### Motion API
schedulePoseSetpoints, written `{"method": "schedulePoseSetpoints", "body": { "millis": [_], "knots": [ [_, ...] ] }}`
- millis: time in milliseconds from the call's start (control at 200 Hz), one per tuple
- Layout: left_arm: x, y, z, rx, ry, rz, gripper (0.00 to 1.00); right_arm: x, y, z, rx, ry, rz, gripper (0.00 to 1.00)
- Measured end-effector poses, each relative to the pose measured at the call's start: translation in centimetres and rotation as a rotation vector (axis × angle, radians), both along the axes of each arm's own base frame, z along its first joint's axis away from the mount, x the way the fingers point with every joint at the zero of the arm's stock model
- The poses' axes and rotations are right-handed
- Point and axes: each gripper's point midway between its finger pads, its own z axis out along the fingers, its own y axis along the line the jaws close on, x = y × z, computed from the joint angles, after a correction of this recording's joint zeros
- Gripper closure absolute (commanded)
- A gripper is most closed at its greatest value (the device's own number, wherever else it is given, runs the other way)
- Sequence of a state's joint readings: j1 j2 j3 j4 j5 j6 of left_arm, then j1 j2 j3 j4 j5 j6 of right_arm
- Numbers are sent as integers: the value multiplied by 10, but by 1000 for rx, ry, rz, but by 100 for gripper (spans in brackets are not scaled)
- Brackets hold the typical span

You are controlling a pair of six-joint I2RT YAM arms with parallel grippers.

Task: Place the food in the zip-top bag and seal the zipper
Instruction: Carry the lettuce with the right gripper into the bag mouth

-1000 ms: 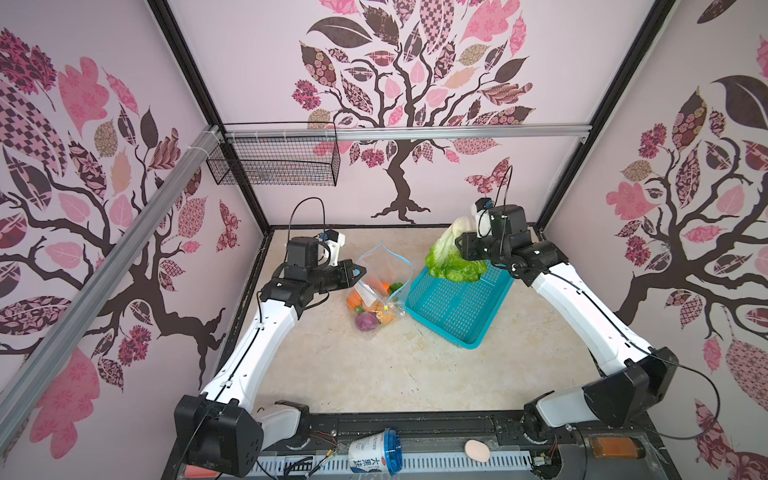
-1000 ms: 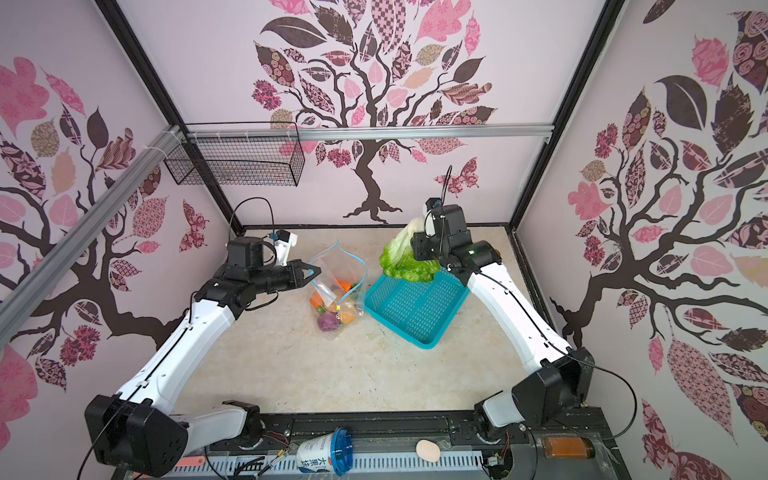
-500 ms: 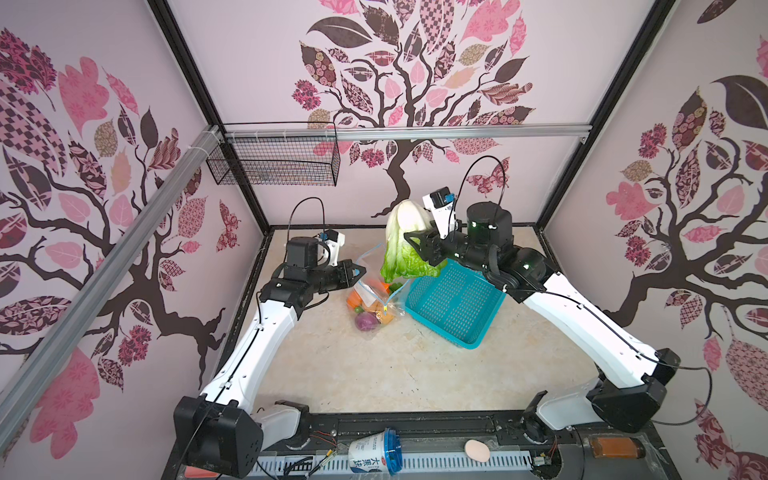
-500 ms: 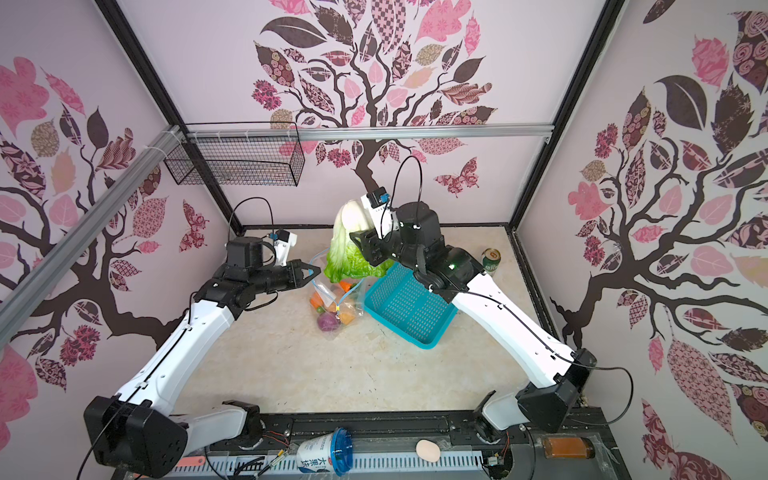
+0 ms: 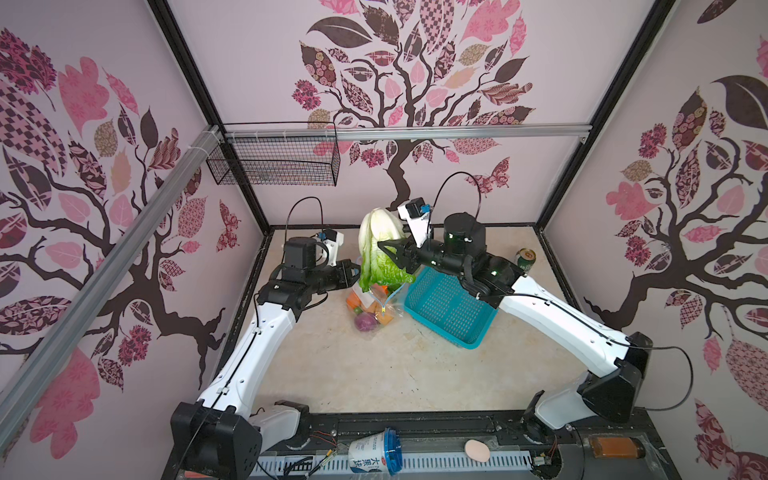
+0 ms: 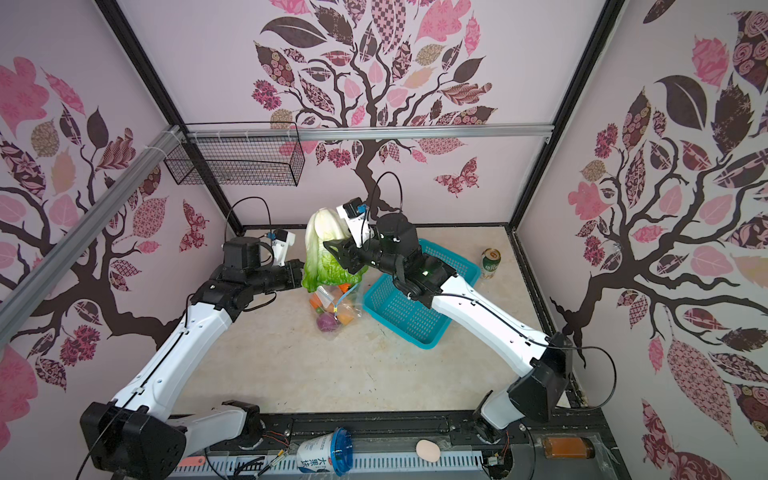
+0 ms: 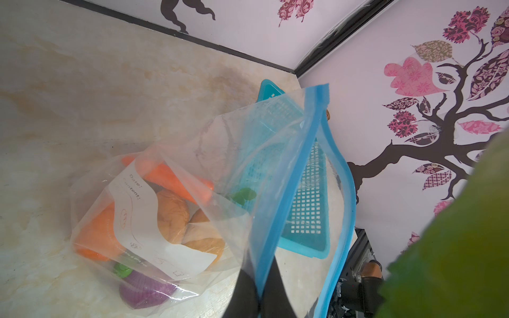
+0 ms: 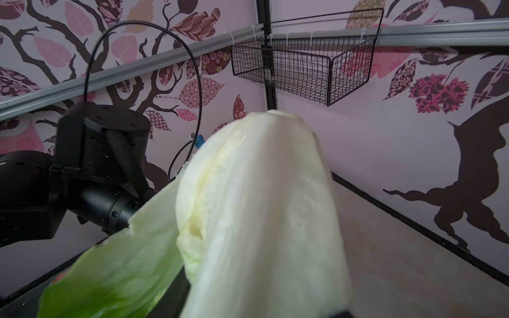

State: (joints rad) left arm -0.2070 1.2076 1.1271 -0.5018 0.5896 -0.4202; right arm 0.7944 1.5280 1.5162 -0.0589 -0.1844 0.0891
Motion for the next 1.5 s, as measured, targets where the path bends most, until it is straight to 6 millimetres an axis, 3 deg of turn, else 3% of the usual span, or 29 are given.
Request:
{"method": "schedulePoseSetpoints", "body": {
  "millis": [130,280,620,880,1255,1496],
  "knots": [
    [0,0,0,-2,0,-3,100,14,3,-29,-17,50,-50,63],
    [-1,-1,1,-7,2,-8,100,32,5,-44,-8,82,-126,63],
    [-2,-4,3,-28,7,-16,100,74,-11,-70,7,147,-384,61],
    [-1,-5,5,-46,-1,-20,100,85,-9,-66,52,173,-512,60],
    [1,-4,3,-60,12,-7,100,84,15,-66,78,207,-538,58],
    [0,-4,1,-61,17,-8,100,82,17,-68,103,209,-569,57]
  ]
}}
